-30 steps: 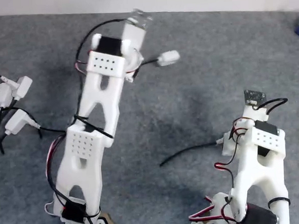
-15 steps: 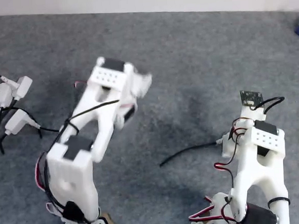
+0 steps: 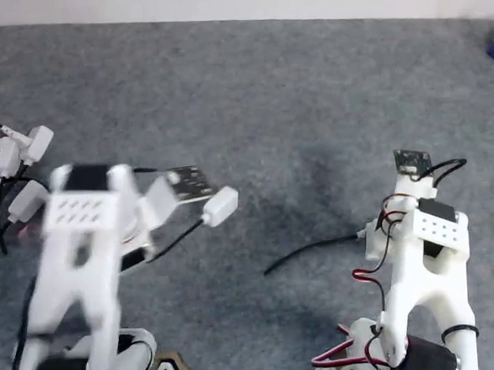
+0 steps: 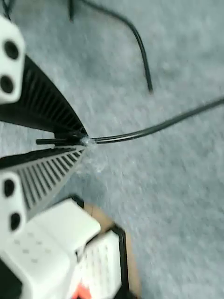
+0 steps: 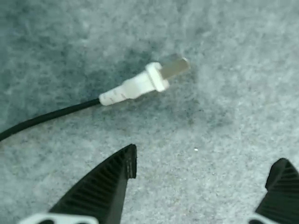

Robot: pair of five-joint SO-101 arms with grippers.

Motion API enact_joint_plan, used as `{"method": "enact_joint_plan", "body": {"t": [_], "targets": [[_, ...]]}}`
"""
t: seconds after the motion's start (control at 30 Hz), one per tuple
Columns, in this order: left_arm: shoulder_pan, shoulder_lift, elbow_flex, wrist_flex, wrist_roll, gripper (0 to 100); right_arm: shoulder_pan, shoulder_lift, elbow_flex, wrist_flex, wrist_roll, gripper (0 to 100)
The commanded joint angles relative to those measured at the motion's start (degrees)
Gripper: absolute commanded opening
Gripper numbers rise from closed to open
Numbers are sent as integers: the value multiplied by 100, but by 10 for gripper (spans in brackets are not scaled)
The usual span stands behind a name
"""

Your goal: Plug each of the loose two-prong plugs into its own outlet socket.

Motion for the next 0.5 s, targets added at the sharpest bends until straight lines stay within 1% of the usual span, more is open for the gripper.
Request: {"method": "enact_joint_plan", "body": {"t": [0.0, 0.13, 0.2, 0.33, 0.4, 0.47], "targets": [[-848, -593, 356, -466, -615, 6, -180, -198, -66, 66, 18, 414], [-1622, -629, 673, -1415, -677, 12, -303, -198, -57, 66, 18, 414], [-1798, -629, 725, -1758, -651, 70, -374, -198, -57, 66, 9, 414], [-1842, -673, 681, -1846, -686, 291, -391, -198, -48, 66, 9, 414], [-1842, -673, 664, -1873, -695, 323, -382, -198, -40, 66, 9, 414], [-1842, -673, 497, -1873, -668, 309, -382, -198, -40, 66, 9, 414]]}}
